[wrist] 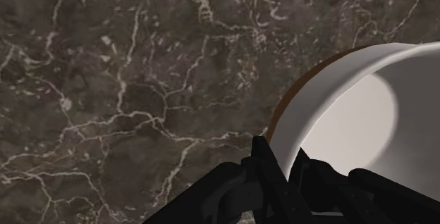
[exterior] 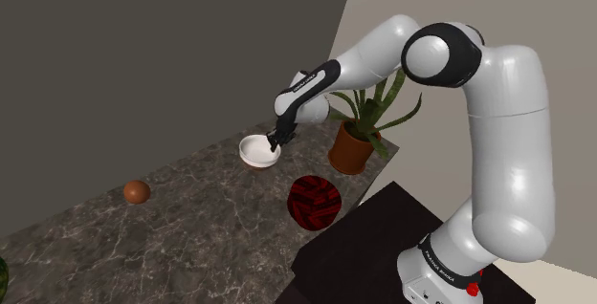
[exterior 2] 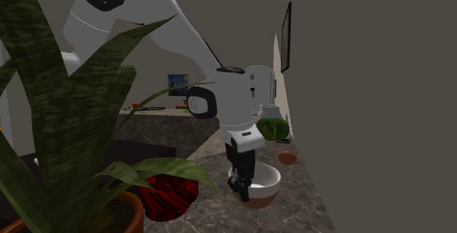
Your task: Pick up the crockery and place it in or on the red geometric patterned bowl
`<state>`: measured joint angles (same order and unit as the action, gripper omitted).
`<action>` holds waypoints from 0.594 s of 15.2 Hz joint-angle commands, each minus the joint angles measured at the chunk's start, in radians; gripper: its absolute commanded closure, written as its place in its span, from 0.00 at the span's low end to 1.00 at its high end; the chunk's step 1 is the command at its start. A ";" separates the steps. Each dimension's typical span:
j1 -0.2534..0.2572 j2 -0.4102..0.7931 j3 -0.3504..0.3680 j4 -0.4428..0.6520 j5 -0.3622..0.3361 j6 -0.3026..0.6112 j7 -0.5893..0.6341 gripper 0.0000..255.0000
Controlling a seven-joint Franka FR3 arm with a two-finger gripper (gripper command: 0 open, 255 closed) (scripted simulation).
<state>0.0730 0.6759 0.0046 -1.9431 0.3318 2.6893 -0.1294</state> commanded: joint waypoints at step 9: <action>0.016 -0.114 -0.023 -0.032 -0.023 -0.082 0.031 1.00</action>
<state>0.0879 0.5747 -0.0152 -1.9723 0.3119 2.6177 -0.1016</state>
